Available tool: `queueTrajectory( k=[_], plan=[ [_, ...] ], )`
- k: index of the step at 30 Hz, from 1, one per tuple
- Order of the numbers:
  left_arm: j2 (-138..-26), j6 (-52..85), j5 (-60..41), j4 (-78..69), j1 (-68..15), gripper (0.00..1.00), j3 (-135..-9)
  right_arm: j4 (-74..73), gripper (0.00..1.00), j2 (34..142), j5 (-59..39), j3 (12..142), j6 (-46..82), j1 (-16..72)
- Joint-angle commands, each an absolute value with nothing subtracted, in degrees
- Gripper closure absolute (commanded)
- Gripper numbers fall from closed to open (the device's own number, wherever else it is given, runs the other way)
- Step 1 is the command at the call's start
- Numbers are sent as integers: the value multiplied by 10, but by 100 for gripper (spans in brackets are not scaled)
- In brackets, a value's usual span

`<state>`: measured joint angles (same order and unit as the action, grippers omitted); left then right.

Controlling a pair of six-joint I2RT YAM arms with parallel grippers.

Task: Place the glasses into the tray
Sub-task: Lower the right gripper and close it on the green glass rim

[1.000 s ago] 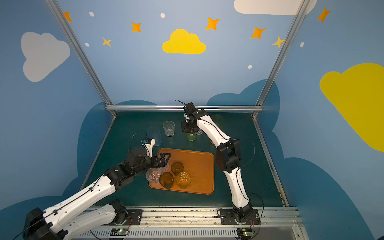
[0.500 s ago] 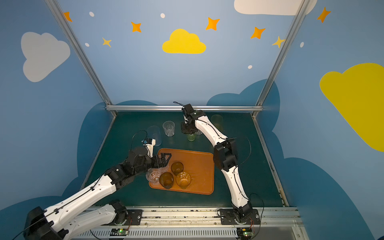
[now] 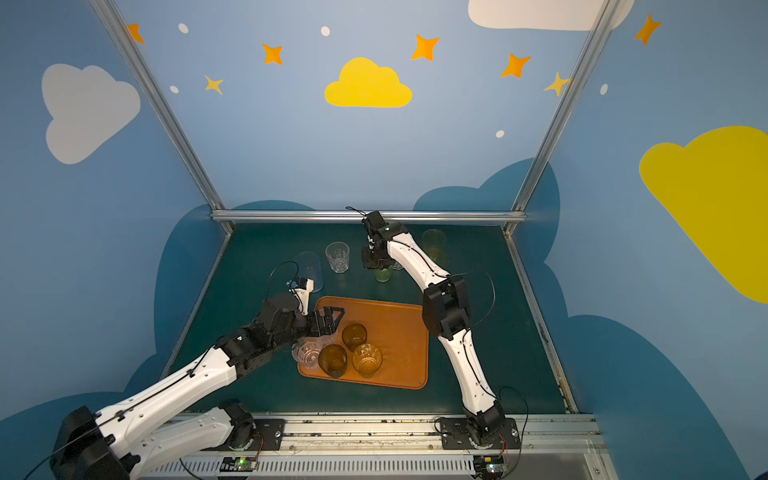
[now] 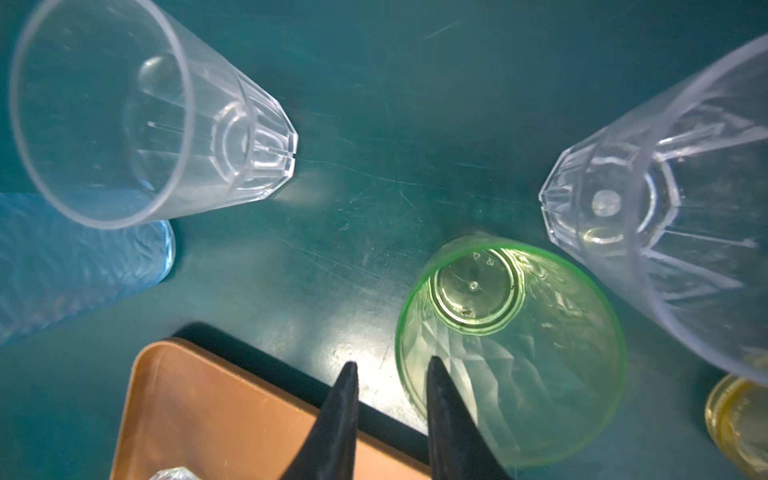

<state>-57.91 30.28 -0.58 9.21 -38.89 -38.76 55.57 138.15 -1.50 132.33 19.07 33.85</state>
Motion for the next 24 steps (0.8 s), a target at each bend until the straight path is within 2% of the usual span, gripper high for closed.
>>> queueTrajectory(
  k=[1, 3, 6, 11, 24],
  plan=[
    [-584, 300, 0, 86, -387, 0, -386, 565, 72, 1400, -11, 1346, 188, 336],
    [-587, 301, 0, 86, -387, 0, -387, 565, 73, 1404, -14, 1350, 185, 336],
    [-594, 303, 1, 87, -387, 0, -388, 570, 85, 1407, -19, 1356, 189, 335],
    [-609, 309, -9, 87, -387, 0, -394, 570, 95, 1414, -20, 1357, 187, 335],
    [-615, 311, -9, 89, -386, 0, -397, 572, 100, 1400, -23, 1355, 195, 340]
  ],
)
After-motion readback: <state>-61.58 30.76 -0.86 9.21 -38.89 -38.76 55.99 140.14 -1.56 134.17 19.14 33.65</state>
